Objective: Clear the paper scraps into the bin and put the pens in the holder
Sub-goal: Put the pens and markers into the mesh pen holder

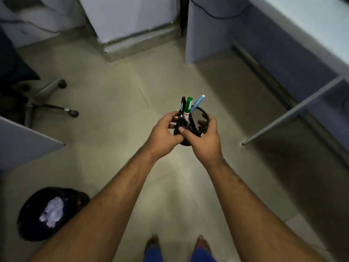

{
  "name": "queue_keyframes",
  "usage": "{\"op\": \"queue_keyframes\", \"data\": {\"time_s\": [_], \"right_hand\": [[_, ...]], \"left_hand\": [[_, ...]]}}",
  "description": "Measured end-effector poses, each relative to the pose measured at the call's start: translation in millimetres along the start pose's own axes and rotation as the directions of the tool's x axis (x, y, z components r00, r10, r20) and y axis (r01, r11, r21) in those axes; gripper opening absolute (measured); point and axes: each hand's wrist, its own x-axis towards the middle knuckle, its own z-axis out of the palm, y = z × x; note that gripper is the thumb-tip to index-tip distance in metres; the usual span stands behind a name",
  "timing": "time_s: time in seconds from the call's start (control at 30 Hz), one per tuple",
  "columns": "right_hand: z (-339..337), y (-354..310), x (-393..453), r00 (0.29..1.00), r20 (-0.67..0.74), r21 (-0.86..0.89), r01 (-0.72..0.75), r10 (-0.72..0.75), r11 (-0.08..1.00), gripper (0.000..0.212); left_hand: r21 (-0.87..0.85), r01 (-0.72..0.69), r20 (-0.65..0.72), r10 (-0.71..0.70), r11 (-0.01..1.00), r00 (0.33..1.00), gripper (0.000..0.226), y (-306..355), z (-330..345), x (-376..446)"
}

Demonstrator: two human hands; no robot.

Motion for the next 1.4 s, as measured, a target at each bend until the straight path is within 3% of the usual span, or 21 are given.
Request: {"op": "queue_keyframes", "data": {"time_s": [0.1,0.27,0.57,0.67,0.73,0.83,0.93,1.1,1.2,1.4], "right_hand": [[3.0,-89.2,-27.7,0.995,0.074,0.005,0.072,-0.072,0.997,0.08],[33.9,-190.7,-73.2,0.953,0.256,0.04,0.156,-0.161,0.987,0.084],[150.4,-303.2,-183.4,0.783,0.567,0.02,0.299,-0.257,0.954,0.063],[216.0,-319.3,-227.1,0.71,0.657,0.064,0.283,-0.254,0.957,0.05],[281.5,-328.4,-277.1,0.624,0.743,0.099,0.257,-0.243,0.961,0.042],[338.0,-332.8,-321.1,0.555,0.808,0.117,0.179,-0.198,0.977,0.041],[417.1,-326.8,-376.1,0.461,0.881,0.048,0.143,-0.109,0.989,0.042],[517.2,-297.3,-426.4,0.349,0.923,-0.207,0.093,0.162,0.974,0.039],[559.6,-273.0,-444.3,0.329,0.911,-0.286,0.072,0.248,0.956,0.039],[605.8,-234.3,-460.1,0.328,0.895,-0.347,0.084,0.303,0.934,0.043]], "left_hand": [[0.017,-0.052,-0.045,0.053,0.999,0.998,0.064,73.7,-42.6,-34.2],[0.179,-0.113,-0.191,0.147,0.977,0.971,0.071,143.3,-115.0,-88.6],[0.231,-0.019,-0.506,0.137,0.973,0.852,0.063,167.2,-269.5,-236.6],[0.207,0.016,-0.576,0.109,0.978,0.81,0.06,150.9,-331.2,-291.9],[0.165,0.071,-0.656,0.056,0.984,0.752,0.057,125.7,-388.7,-346.5],[0.121,0.113,-0.722,0.01,0.986,0.692,0.055,99.4,-432.8,-390.9],[0.044,0.174,-0.815,-0.065,0.984,0.576,0.055,56.1,-488.0,-447.2],[-0.088,0.276,-0.892,-0.199,0.957,0.406,0.054,-24.8,-537.9,-498.4],[-0.167,0.283,-0.914,-0.256,0.944,0.315,0.062,-68.8,-553.1,-509.7],[-0.324,0.266,-0.877,-0.394,0.908,0.274,0.06,-128.7,-569.7,-504.1]]}}
